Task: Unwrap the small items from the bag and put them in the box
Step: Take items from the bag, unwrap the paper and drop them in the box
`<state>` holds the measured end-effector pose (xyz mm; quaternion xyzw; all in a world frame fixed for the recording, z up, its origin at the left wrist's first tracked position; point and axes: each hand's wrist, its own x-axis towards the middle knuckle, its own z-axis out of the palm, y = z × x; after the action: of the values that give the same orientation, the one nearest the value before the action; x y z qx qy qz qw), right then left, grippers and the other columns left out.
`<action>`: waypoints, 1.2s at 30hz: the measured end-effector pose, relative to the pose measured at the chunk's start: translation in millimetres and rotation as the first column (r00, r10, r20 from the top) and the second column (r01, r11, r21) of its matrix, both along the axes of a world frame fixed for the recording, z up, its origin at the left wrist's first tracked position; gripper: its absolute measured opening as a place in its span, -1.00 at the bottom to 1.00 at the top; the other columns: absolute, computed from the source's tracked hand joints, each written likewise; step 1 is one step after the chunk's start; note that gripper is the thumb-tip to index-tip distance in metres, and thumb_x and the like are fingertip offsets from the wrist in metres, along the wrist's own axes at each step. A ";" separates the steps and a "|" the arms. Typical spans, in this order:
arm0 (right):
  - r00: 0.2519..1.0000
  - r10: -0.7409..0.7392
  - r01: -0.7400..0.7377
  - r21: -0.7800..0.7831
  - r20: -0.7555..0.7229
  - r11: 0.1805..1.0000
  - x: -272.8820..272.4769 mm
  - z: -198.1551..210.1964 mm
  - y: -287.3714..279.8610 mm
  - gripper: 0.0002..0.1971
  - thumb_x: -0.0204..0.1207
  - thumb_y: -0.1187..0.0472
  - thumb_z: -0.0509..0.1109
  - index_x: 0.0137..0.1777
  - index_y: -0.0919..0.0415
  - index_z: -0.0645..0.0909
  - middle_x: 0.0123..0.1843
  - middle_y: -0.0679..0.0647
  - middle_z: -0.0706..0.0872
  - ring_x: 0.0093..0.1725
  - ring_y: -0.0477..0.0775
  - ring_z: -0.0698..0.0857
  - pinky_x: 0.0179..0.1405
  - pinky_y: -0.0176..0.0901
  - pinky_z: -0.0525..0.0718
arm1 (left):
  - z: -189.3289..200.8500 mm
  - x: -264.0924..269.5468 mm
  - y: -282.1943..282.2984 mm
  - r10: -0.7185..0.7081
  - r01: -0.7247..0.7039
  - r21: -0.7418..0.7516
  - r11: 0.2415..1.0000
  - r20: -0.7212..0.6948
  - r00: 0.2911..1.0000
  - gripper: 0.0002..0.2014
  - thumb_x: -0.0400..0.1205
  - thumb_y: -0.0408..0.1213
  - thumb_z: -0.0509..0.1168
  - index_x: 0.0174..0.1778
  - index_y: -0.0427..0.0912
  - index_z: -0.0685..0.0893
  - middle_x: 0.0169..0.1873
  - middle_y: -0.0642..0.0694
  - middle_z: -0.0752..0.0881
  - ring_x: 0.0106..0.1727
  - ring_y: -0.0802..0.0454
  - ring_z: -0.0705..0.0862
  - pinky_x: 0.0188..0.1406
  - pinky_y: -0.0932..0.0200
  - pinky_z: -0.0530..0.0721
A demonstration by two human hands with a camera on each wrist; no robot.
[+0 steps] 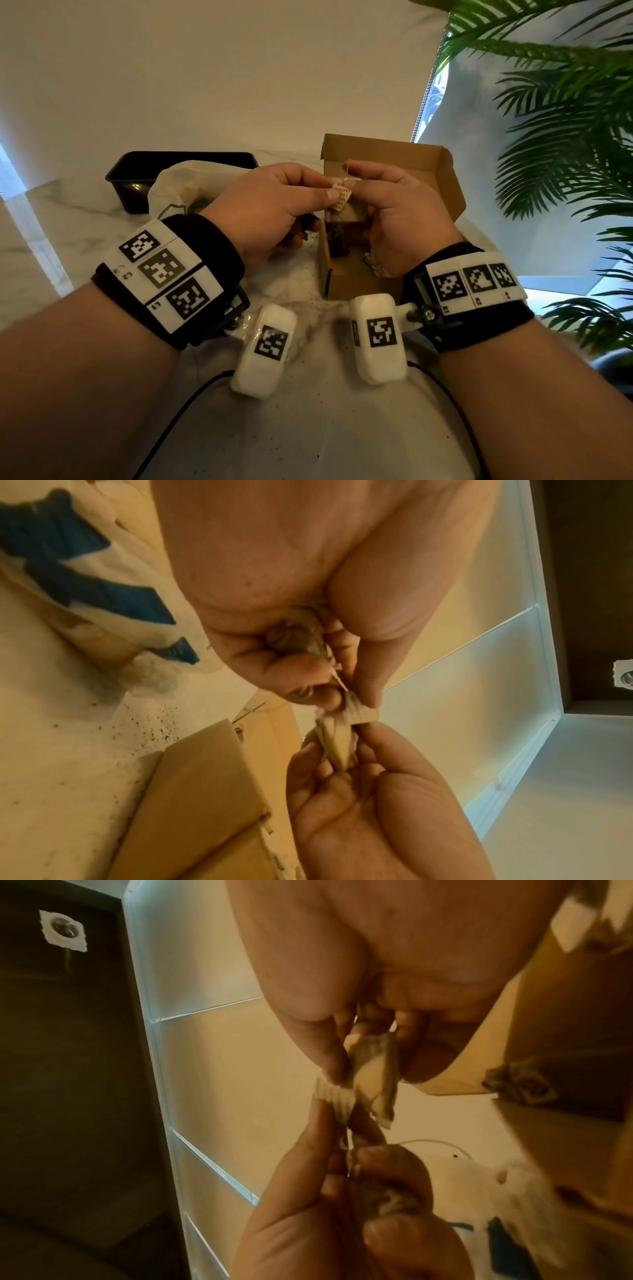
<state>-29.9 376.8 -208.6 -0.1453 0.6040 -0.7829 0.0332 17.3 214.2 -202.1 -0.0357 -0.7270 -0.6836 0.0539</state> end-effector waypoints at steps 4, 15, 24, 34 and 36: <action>0.998 0.052 -0.053 -0.030 -0.017 0.998 1.9 0.4 -3.2 -0.83 0.64 0.34 0.38 -0.01 0.14 0.80 -0.12 0.15 0.87 -0.13 0.10 0.84 -0.13 0.03 0.80 | -2.6 -3.9 -0.3 0.066 -0.067 0.034 0.997 0.018 0.998 -0.94 0.59 -0.21 0.52 -0.09 -0.07 0.79 -0.28 -0.02 0.80 -0.35 0.06 0.61 -0.55 0.19 0.47; 0.996 0.054 -0.052 0.029 -0.072 0.998 2.3 0.8 -1.6 -0.76 0.53 0.47 0.44 0.06 0.14 0.74 -0.08 0.14 0.86 -0.12 0.12 0.83 -0.14 0.03 0.79 | -4.7 -5.0 -2.3 0.063 -0.064 0.020 0.998 0.046 0.997 -0.81 0.59 -0.13 0.52 0.06 -0.11 0.82 -0.21 -0.08 0.80 -0.39 0.10 0.59 -0.56 0.20 0.43; 0.996 -0.004 0.017 0.129 -0.095 0.991 2.4 -0.5 -1.6 -0.71 0.51 0.43 0.50 0.14 0.10 0.66 -0.02 0.13 0.85 -0.09 0.12 0.84 -0.19 -0.03 0.78 | -4.4 -5.5 -1.5 0.079 -0.080 0.021 0.997 0.049 0.996 -0.88 0.62 -0.17 0.50 -0.03 -0.14 0.79 -0.24 -0.12 0.76 -0.43 0.10 0.57 -0.50 0.18 0.40; 0.970 -0.205 0.224 0.155 -0.130 0.962 2.1 39.7 46.5 -0.74 0.54 0.44 0.44 0.12 0.10 0.66 0.02 0.16 0.84 -0.12 0.20 0.77 -0.37 -0.09 0.63 | 1.1 -3.6 1.1 0.126 -0.167 0.219 0.961 0.190 0.974 -0.66 0.70 0.10 0.31 0.16 -0.08 0.75 -0.03 -0.05 0.76 -0.32 0.07 0.60 -0.59 0.25 0.45; 0.960 -0.229 0.265 0.271 -0.160 0.925 -1.0 46.4 61.9 -0.74 0.54 0.42 0.46 0.12 0.08 0.68 0.06 0.20 0.84 -0.10 0.22 0.76 -0.38 -0.08 0.64 | 2.0 -2.7 1.6 0.128 -0.169 0.220 0.961 0.192 0.973 -0.65 0.71 0.11 0.29 0.15 -0.09 0.75 -0.03 -0.04 0.76 -0.29 0.06 0.61 -0.57 0.24 0.47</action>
<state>-30.9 438.7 -162.2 -0.1103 0.7264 -0.6733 -0.0829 14.7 215.8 -200.1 0.0862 -0.6435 -0.7593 0.0447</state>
